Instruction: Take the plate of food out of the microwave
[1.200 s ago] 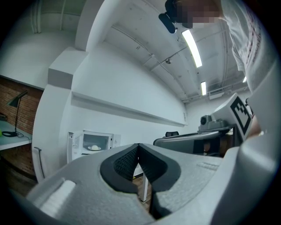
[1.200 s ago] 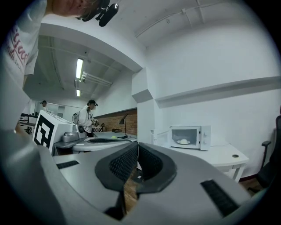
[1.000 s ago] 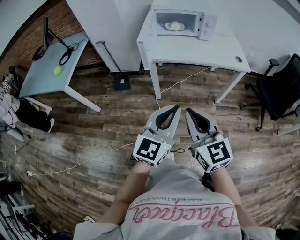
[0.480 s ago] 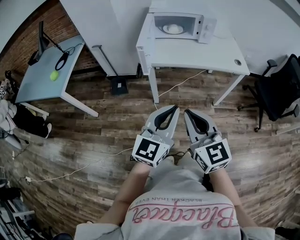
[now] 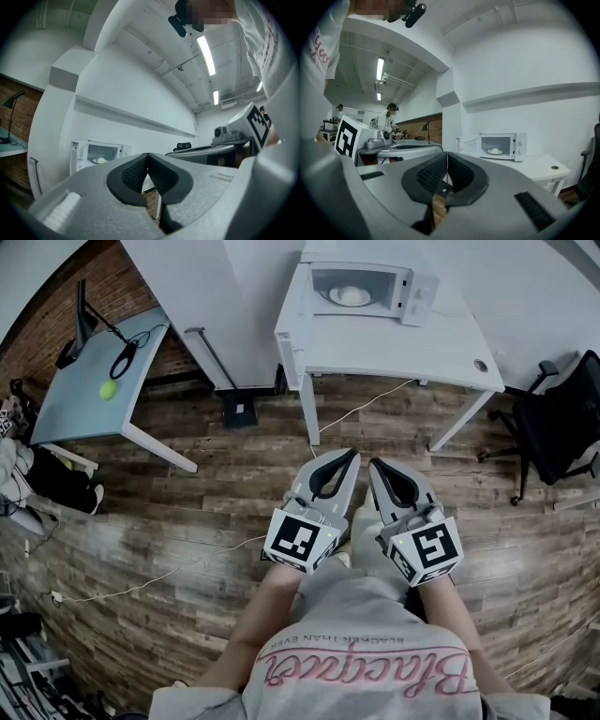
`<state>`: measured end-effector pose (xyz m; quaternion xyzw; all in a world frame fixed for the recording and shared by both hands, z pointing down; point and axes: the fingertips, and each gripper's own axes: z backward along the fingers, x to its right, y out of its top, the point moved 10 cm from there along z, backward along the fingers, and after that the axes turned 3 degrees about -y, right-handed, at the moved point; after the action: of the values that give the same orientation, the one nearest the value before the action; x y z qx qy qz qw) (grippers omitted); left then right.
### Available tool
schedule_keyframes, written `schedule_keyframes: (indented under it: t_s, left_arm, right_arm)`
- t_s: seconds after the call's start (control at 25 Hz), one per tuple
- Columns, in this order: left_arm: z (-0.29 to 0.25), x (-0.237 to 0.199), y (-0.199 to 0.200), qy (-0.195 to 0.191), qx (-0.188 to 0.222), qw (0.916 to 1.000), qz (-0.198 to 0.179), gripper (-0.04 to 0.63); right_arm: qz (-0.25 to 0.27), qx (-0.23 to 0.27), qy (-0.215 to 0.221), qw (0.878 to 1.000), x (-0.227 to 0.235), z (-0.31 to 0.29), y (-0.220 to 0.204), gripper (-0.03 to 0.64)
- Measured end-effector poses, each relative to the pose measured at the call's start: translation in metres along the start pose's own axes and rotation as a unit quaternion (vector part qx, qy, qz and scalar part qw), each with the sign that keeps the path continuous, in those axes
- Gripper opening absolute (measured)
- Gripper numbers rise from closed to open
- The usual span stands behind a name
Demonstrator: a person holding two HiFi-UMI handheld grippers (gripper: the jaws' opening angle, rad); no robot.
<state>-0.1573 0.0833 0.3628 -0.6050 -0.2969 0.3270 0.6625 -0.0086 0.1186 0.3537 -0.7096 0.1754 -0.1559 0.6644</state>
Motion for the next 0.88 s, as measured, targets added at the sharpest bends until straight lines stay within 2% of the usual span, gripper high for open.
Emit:
schedule_keyframes:
  t_s: [0.44,0.88]
  left_arm:
    - [-0.030,-0.021,-0.005,0.001,-0.004,1.0000,0.001,0.006]
    - [-0.083,-0.049,-0.010,0.003,-0.008,1.0000,-0.002,0.006]
  right_arm:
    - [-0.007,0.002,0.003,1.000,0.024,-0.028,0.000,0.015]
    - [-0.010,0.013,0.004,1.000,0.072,-0.066,0.005,0.015]
